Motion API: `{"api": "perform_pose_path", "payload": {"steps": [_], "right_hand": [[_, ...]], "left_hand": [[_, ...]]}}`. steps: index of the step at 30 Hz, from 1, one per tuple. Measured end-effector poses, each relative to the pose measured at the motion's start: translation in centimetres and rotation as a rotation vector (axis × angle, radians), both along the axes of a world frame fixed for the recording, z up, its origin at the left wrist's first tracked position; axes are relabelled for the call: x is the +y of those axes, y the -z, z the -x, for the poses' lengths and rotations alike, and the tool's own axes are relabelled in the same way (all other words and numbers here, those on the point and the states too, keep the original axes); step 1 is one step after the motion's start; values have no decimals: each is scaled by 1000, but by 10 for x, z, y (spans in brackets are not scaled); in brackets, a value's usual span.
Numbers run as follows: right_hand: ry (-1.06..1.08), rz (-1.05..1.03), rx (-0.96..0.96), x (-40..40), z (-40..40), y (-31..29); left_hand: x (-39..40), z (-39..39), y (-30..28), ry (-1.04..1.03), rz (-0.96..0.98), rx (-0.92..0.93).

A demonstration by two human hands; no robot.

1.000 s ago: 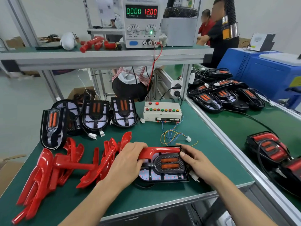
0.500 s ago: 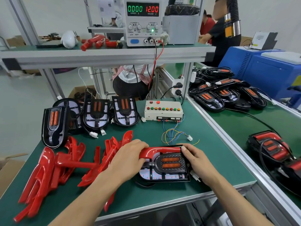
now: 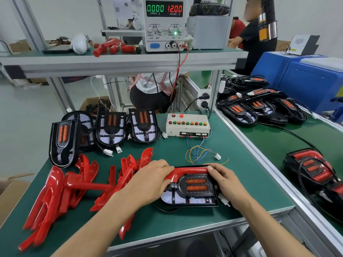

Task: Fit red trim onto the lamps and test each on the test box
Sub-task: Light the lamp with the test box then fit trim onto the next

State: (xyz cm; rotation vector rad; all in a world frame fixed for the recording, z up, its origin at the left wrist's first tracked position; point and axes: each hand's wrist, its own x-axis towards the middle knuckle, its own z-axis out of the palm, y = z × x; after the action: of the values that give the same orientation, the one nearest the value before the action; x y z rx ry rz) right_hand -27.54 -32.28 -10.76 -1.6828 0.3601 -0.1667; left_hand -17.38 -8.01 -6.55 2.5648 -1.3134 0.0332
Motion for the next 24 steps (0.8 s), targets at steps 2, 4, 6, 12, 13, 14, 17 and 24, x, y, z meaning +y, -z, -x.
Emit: {"api": "perform_pose_path", "payload": {"steps": [2, 4, 6, 12, 13, 14, 17, 24], "right_hand": [[23, 5, 2, 2, -1, 1], [42, 9, 7, 2, -2, 3], [45, 18, 11, 2, -2, 4], [43, 36, 16, 1, -1, 5], [46, 37, 22, 1, -1, 6], [46, 40, 25, 1, -1, 5], [32, 37, 21, 2, -2, 4], [51, 17, 20, 2, -2, 6]], "left_hand": [[2, 2, 3, 8, 2, -27], [5, 3, 5, 16, 20, -12], [7, 2, 6, 8, 60, 57], [14, -4, 6, -64, 59, 130], [14, -4, 6, -69, 42, 141], [14, -3, 6, -76, 34, 146], [12, -2, 7, -96, 45, 151], [9, 3, 7, -111, 79, 184]]}}
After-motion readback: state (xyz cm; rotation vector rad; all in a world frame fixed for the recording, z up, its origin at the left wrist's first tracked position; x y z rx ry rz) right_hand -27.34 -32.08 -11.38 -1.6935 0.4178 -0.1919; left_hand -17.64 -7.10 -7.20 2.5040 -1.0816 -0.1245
